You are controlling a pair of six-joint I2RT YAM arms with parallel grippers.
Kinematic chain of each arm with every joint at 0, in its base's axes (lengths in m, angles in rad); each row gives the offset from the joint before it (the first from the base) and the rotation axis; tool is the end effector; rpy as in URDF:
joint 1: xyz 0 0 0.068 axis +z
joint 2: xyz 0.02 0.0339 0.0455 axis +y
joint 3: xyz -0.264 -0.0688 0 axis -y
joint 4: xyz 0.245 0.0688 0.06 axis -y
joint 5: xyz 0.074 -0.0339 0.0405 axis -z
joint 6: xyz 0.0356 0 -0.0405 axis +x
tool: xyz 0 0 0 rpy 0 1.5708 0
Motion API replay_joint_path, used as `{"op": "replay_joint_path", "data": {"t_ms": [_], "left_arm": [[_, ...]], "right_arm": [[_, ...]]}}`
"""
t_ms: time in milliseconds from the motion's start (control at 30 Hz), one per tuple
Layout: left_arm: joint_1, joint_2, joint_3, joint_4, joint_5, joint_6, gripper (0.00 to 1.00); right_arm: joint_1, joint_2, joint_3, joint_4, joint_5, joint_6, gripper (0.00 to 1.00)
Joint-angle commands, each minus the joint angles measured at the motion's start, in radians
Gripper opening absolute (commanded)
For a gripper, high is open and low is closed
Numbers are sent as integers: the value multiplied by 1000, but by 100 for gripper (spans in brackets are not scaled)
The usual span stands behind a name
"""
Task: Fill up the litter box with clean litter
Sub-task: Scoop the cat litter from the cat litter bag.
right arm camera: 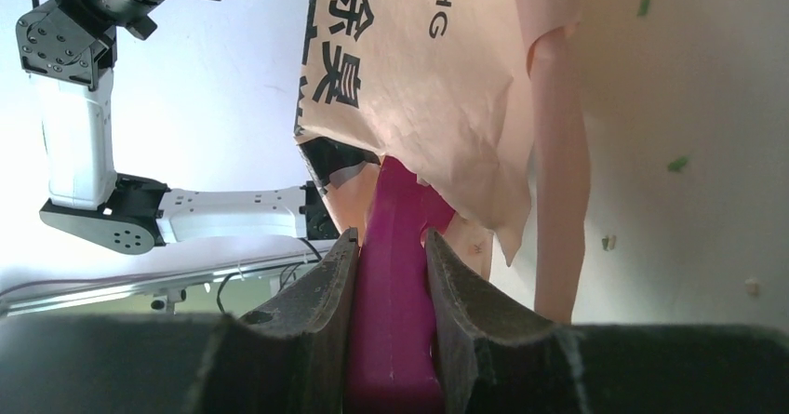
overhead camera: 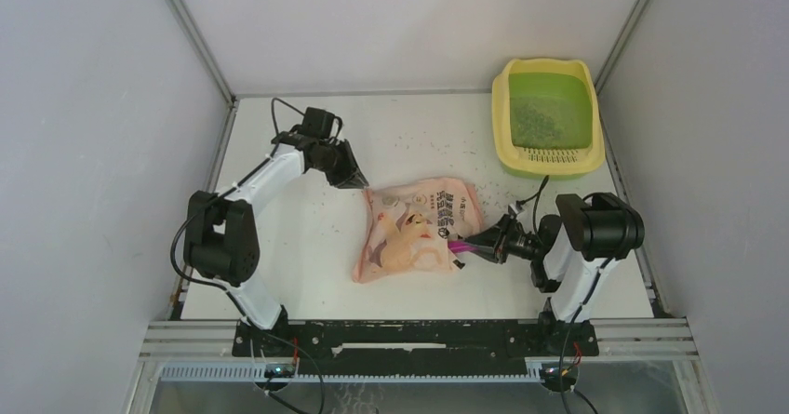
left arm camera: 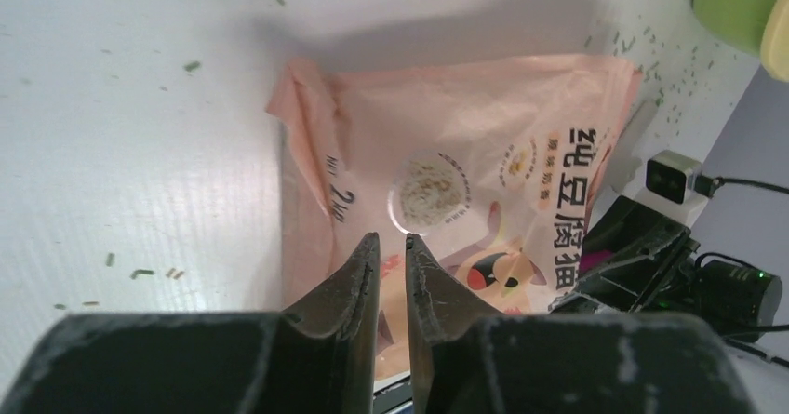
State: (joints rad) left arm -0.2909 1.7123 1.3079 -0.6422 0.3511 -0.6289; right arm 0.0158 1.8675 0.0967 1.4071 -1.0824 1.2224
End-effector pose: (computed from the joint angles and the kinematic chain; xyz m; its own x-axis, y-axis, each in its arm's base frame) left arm 0.3412 -0.1149 0.2406 -0.9261 -0.2993 -0.2296 -0.1367 0.8336 -0.5352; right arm 0.1916 0.0345 0.0817 -0.9040 0.4268 -0.0238 0.0501 0.1610 0.9857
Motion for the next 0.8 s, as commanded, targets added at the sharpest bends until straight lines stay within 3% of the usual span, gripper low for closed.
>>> {"op": "replay_joint_path", "data": {"t_ms": [0,167,433,767], "left_arm": [[-77,-62,2,21,20,-39,20],[-129,-33,-13,64,14,-69,20],[-102,-49,-93,120,-17,-74,19],[21,-178,-170,78,-52,-15,20]], "right_arm": [[-7,-40,-3,99,-33,18,0],[18,-12,35,99,5,39,0],[221,33,160,103,187,108,0],[506,204,544,72,394,244,0]]}}
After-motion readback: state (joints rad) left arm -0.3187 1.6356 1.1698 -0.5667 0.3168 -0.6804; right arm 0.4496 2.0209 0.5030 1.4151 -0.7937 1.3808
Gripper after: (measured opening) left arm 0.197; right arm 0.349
